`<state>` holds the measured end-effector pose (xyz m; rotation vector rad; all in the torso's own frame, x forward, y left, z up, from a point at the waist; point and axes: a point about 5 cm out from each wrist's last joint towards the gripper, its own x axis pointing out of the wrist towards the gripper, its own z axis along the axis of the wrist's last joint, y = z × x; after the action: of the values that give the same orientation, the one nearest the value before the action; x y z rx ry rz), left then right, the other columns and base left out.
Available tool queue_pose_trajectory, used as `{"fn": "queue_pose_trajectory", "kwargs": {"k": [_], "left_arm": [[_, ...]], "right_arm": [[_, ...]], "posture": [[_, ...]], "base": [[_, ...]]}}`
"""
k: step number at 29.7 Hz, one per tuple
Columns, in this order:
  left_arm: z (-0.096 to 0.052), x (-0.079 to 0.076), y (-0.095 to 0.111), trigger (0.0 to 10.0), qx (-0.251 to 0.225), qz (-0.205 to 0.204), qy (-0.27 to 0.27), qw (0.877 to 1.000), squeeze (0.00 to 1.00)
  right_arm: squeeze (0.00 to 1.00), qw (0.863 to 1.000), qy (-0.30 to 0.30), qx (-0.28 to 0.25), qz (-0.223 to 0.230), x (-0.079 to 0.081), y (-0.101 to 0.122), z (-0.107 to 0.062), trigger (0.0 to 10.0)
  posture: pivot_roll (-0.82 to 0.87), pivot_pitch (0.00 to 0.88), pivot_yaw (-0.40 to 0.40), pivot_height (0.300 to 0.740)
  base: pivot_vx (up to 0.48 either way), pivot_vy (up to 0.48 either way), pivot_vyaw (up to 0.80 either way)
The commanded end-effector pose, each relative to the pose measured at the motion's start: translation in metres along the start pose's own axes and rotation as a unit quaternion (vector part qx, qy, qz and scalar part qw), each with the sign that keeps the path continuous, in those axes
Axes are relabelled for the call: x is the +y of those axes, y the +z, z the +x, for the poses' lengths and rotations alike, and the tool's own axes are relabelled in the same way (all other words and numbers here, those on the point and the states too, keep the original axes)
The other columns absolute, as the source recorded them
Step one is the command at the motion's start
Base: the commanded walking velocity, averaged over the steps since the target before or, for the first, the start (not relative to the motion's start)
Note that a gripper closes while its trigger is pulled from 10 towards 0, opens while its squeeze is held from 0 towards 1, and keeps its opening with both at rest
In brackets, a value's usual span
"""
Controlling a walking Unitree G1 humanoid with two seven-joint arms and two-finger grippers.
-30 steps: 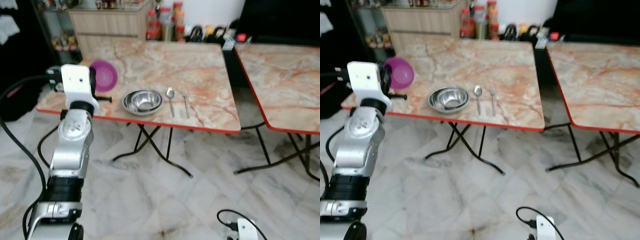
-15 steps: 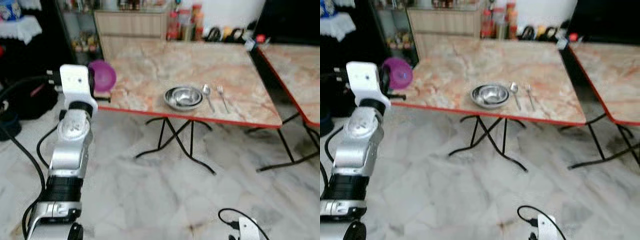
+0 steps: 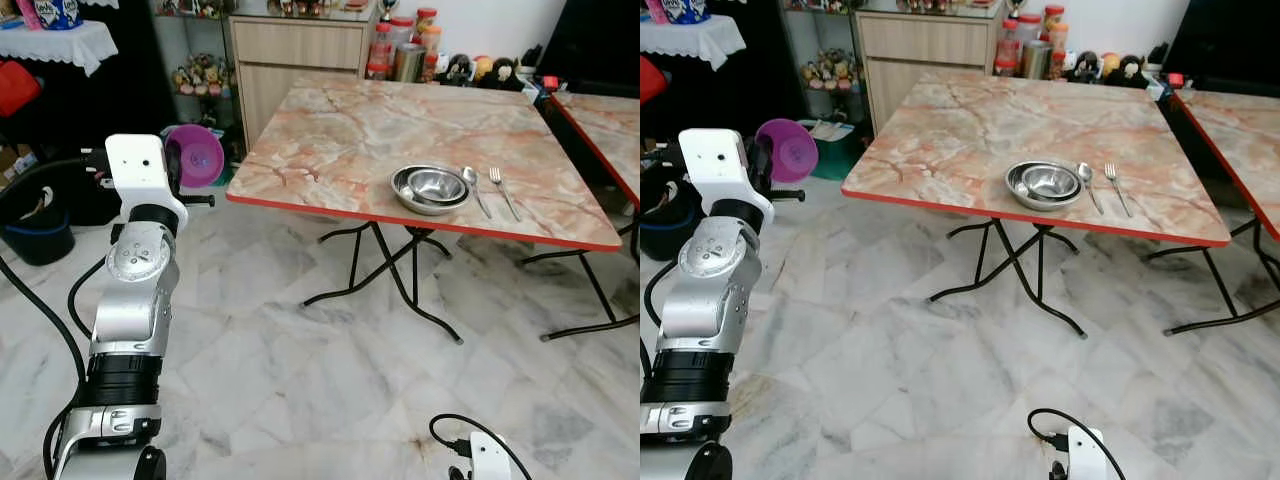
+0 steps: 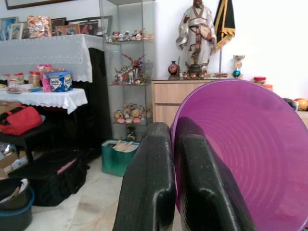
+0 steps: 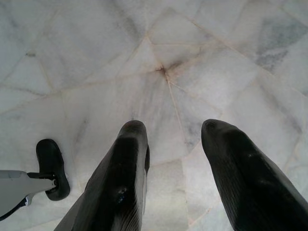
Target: Setting the table
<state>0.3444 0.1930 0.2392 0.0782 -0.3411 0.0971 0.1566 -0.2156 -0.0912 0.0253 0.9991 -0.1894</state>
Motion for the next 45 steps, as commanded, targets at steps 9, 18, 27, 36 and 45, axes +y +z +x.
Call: {"fn": "queue_pose_trajectory", "kwargs": {"k": [9, 18, 27, 36, 45], "left_arm": [[0.0010, -0.0069, 0.0074, 10.0, -0.013, 0.004, -0.015, 1.000, 0.00], [0.0007, -0.0079, 0.0079, 10.0, -0.013, 0.005, -0.017, 1.000, 0.00], [0.0014, -0.0091, 0.0081, 10.0, -0.012, 0.004, -0.022, 1.000, 0.00], [0.0011, -0.0107, 0.0072, 10.0, -0.010, 0.003, -0.027, 1.000, 0.00], [0.0008, -0.0111, 0.0070, 10.0, -0.009, 0.003, -0.029, 1.000, 0.00]], "right_arm": [[0.00, 1.000, -0.004, -0.004, 0.007, -0.0036, 0.0017, 0.0000, 10.0], [0.00, 1.000, -0.002, -0.003, 0.005, -0.0032, 0.0017, 0.0000, 10.0], [0.00, 1.000, -0.006, -0.002, 0.007, -0.0037, 0.0019, 0.0001, 10.0], [0.00, 1.000, -0.008, 0.005, 0.002, -0.0042, 0.0009, 0.0002, 10.0], [0.00, 1.000, -0.008, 0.001, -0.001, -0.0041, 0.0018, 0.0002, 10.0]], "posture": [[0.07, 0.000, -0.021, 0.740], [0.07, 0.000, -0.020, 0.740], [0.07, 0.000, -0.020, 0.740], [0.07, 0.000, -0.022, 0.740], [0.07, 0.000, -0.022, 0.740]], "base": [[0.341, 0.000, 0.00], [0.345, 0.000, 0.00], [0.345, 0.000, 0.00], [0.345, 0.000, -0.55], [0.344, 0.000, -0.22]]}}
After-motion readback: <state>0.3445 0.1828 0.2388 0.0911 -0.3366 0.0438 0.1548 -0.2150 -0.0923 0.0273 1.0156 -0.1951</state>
